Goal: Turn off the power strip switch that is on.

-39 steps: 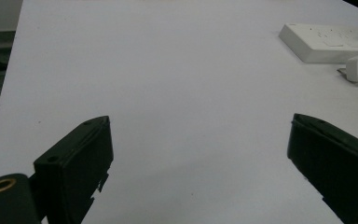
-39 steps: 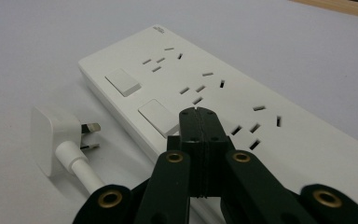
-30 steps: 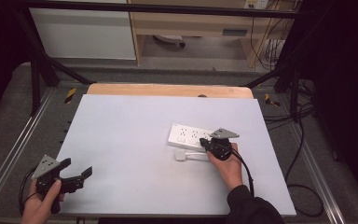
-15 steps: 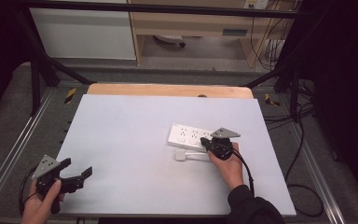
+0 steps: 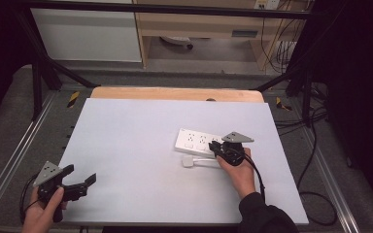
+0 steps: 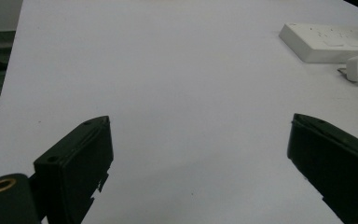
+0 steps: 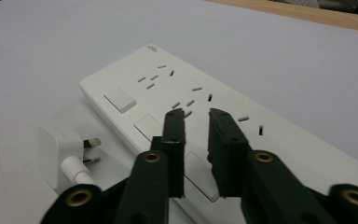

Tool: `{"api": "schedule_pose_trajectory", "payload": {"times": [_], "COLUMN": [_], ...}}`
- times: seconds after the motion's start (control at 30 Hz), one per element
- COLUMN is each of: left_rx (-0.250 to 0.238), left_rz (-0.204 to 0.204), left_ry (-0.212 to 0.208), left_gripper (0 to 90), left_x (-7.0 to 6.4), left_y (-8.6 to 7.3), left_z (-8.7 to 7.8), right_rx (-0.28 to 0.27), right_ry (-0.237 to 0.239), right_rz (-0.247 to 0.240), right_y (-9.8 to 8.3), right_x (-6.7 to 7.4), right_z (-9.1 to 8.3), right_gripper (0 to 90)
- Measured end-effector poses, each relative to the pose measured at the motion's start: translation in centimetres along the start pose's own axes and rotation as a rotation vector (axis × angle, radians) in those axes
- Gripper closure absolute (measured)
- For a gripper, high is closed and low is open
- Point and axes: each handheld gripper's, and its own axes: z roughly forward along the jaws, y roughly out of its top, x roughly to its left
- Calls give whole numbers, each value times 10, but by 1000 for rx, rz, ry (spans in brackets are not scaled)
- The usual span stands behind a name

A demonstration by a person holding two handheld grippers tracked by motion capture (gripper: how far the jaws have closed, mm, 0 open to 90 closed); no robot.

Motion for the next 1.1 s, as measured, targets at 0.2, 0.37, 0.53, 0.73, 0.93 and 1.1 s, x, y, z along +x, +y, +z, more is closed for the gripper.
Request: {"api": "schedule_pose_trajectory", "payload": {"times": [0.2, 0.37, 0.53, 0.73, 0.93, 1.1], "left_rx": [2, 1, 1, 2, 2, 3], "left_rz": [-1, 1, 1, 1, 2, 4], "left_ry": [0, 0, 1, 1, 1, 1], "left_gripper": [68, 68, 68, 68, 68, 68], "left_x": [0, 0, 0, 0, 0, 0], "left_y": [0, 0, 0, 0, 0, 0], "left_z": [0, 0, 0, 0, 0, 0], "right_rx": [0, 3, 9, 24, 38, 21], "right_ry": [-3, 0, -3, -11, -28, -31], "right_rz": [24, 29, 34, 40, 23, 26], "right_y": [2, 3, 7, 10, 11, 15], "right_x": [-1, -1, -1, -1, 1, 0], "right_z": [-3, -4, -4, -3, -4, -11], "right_gripper": [598, 483, 339, 121, 50, 66]}}
